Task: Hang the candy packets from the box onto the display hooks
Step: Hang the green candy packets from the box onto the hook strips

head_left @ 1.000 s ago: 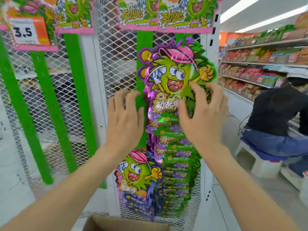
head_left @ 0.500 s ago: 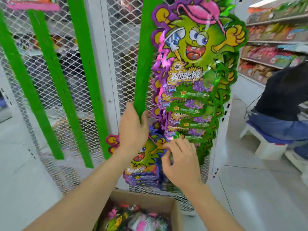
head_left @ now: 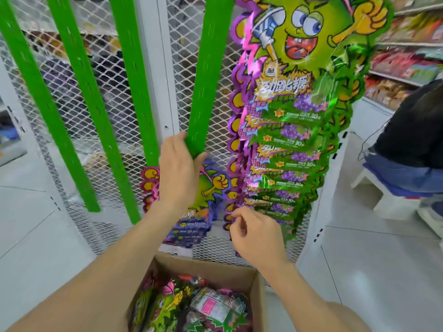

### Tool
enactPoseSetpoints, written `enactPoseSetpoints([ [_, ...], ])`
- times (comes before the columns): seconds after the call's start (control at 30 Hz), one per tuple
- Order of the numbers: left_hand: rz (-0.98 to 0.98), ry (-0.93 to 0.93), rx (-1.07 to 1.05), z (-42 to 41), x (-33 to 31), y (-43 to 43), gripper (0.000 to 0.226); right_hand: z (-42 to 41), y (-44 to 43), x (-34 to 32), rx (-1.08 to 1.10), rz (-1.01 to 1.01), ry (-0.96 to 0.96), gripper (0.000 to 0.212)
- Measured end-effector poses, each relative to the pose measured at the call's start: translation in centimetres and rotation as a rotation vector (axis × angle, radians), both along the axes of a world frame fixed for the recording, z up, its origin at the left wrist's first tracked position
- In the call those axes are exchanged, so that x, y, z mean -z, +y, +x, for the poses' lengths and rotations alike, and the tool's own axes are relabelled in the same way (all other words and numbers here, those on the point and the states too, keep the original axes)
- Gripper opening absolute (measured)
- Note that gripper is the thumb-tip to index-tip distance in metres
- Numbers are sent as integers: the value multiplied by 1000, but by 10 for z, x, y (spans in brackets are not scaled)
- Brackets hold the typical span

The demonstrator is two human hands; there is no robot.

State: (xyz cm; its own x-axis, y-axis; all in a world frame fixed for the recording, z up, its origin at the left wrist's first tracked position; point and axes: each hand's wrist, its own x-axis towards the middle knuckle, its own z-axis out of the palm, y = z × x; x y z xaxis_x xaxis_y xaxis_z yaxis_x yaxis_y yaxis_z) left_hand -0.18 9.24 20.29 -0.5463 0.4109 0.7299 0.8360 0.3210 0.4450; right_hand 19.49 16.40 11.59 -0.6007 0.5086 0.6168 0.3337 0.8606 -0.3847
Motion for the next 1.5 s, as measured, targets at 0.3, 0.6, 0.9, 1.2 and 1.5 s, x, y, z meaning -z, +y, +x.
enactPoseSetpoints([
  [0.3, -69, 3, -68, -2, 15, -6, 36, -5, -10, 11, 135, -263, -312, 20],
  [0.6, -96, 47, 49, 12, 25, -3, 56, -8, -18, 14, 116, -345, -324, 14],
  [0.9, 60, 240, -52, 19, 84, -60, 12, 1, -12, 27, -57, -463, -542, 18],
  [1.2, -1341, -505, 130, 24, 261, -130, 43, -11, -56, 124, -375, -470, -1106, 35],
  [1.5, -1166, -909, 103, 29, 392, -178, 105, -21, -78, 206, -416, -446, -1393, 33],
])
